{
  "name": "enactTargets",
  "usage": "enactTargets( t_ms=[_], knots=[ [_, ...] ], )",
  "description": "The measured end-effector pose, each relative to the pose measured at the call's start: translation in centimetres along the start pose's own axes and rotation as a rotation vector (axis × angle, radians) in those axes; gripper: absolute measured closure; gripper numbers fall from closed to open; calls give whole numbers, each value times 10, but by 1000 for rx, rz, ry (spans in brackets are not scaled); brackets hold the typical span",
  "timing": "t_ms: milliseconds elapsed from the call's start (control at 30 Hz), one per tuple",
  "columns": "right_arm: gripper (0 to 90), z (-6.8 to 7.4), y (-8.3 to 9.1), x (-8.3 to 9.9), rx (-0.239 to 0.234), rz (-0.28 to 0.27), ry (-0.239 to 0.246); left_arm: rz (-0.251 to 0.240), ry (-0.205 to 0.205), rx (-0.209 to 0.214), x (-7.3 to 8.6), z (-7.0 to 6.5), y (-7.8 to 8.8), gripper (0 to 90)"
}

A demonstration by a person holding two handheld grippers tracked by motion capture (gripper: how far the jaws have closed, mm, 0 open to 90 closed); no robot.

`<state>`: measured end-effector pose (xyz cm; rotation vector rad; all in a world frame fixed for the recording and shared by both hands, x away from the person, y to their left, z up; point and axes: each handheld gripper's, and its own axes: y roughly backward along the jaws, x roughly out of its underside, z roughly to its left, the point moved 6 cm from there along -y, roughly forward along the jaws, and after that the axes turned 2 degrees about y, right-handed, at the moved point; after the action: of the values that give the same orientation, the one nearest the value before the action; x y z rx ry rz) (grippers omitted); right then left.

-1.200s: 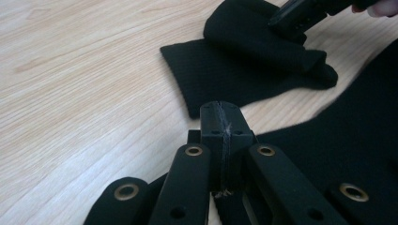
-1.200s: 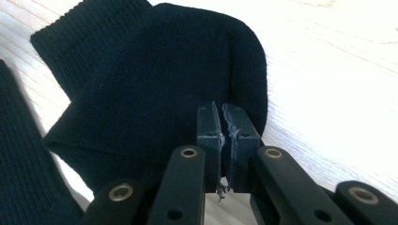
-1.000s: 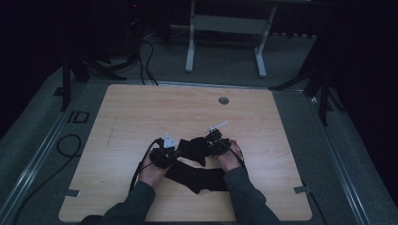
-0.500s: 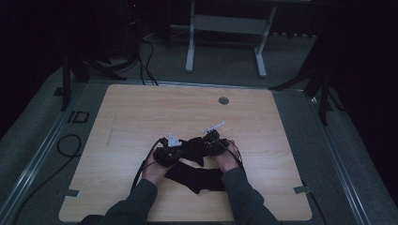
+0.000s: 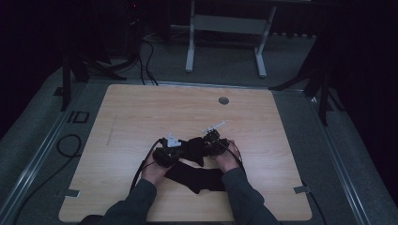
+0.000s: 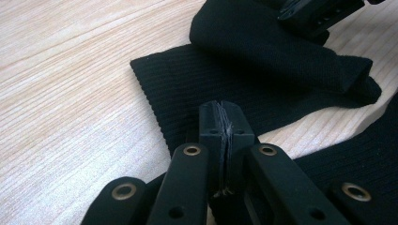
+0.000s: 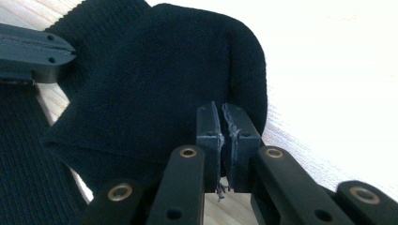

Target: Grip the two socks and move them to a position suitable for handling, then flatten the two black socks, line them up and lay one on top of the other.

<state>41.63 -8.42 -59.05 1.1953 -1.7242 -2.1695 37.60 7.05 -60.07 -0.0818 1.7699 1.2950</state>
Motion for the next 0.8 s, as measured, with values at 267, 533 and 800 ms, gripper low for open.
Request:
enactTargets(
  t_ms=[267, 533, 800],
  knots=[
    [859, -8, 6, 2, -41, -20, -43, 0, -2, -2, 0, 0, 0, 890],
    [867, -18, 24, 10, -34, -64, -59, 4, -17, -18, 0, -1, 0, 890],
    [867, -30, 39, 25, -25, -105, -78, 3, -17, -17, 0, -1, 0, 890]
  ],
)
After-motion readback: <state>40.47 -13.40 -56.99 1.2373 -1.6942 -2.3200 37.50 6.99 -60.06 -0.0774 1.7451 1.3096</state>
